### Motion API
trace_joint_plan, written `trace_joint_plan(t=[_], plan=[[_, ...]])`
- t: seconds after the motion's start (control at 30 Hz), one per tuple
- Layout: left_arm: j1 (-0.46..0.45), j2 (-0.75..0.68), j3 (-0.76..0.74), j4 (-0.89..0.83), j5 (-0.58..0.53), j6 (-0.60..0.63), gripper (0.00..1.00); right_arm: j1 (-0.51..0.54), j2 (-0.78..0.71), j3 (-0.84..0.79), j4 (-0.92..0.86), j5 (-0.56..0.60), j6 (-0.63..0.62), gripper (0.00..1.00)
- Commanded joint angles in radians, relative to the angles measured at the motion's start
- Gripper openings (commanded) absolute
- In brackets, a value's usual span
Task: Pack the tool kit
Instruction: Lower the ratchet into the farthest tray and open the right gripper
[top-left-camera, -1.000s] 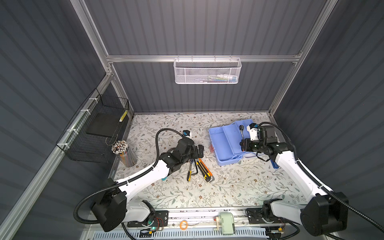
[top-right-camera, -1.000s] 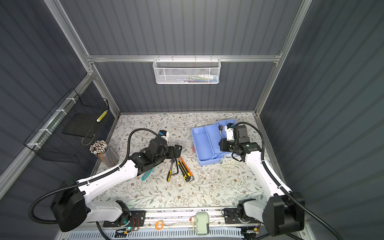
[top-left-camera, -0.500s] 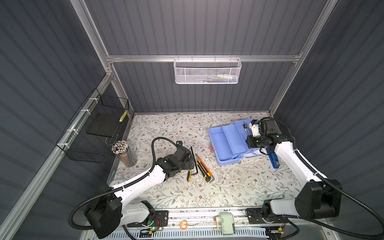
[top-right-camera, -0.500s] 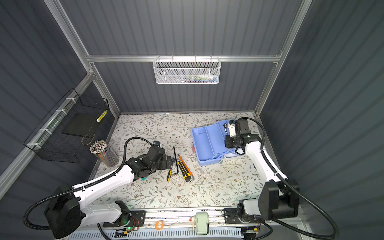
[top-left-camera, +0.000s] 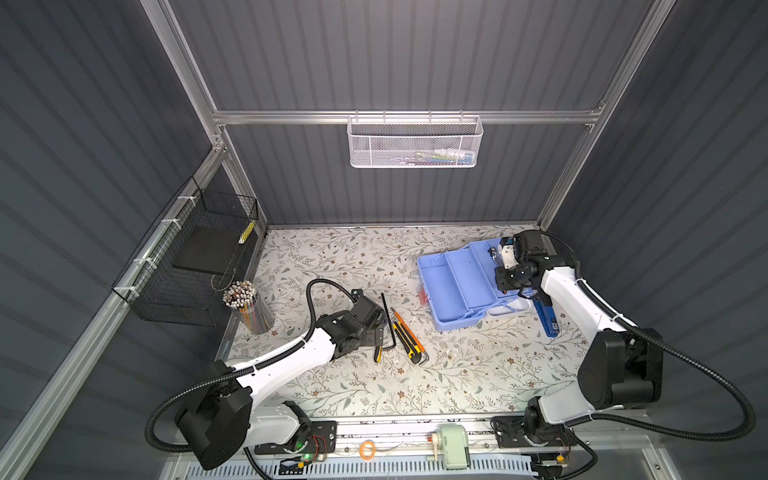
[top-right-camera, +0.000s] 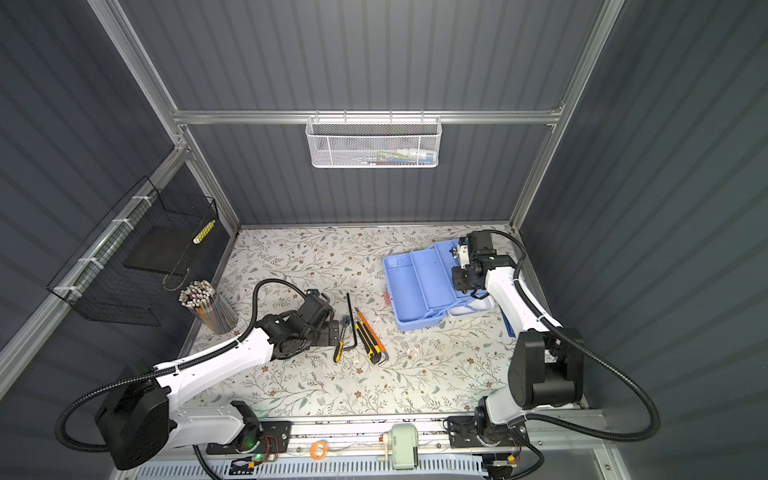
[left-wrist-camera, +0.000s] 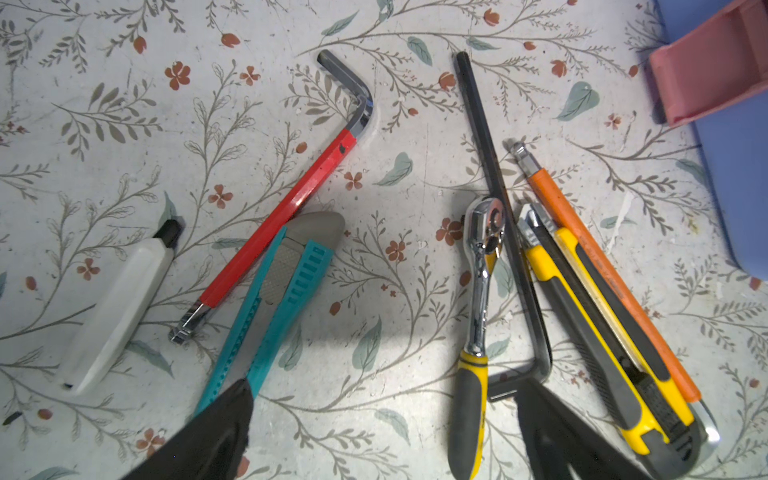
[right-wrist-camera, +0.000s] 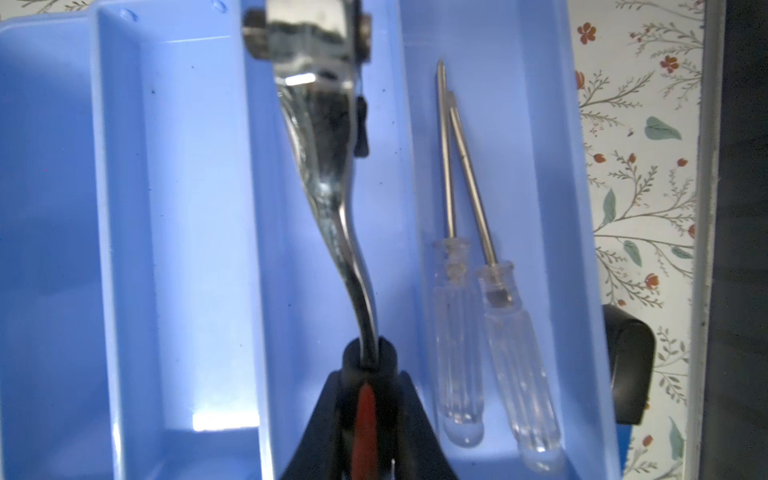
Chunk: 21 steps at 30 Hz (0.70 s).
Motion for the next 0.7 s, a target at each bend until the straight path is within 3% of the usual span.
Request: trace_joint_plan(t=[0.0, 0.37, 0.67], plan=[[0.000, 0.026, -0.008, -0.020, 0.021, -0.014, 1.00, 0.000, 0.006, 0.042, -0.004, 0.027, -0.020, 0.10], [0.000, 0.062, -0.007, -0.004, 0.040, -0.022, 1.00, 0.000, 0.030, 0.031, 0.007, 0.026, -0.020, 0.12], [0.002, 0.087, -0.004, -0.007, 0.059, -0.017, 1.00, 0.000, 0.031, 0.038, 0.007, 0.022, -0.015, 0.20]])
